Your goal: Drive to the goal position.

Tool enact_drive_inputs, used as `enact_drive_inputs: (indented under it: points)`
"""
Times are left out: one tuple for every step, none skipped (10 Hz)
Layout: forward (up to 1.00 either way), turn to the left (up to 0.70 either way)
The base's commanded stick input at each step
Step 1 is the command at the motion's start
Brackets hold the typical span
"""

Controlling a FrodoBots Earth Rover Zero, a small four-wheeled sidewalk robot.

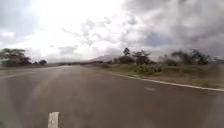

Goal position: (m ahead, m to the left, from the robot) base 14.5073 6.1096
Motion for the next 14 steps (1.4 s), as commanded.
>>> enact_drive_inputs:
  points:
    - [1.00,0.00]
    - [1.00,0.00]
    - [1.00,0.00]
    - [1.00,0.00]
    - [1.00,0.00]
    - [1.00,0.11]
    - [1.00,0.30]
    - [1.00,0.40]
    - [1.00,0.40]
    - [1.00,0.28]
    - [1.00,0.08]
    - [1.00,0.00]
    - [1.00,0.00]
    - [1.00,0.00]
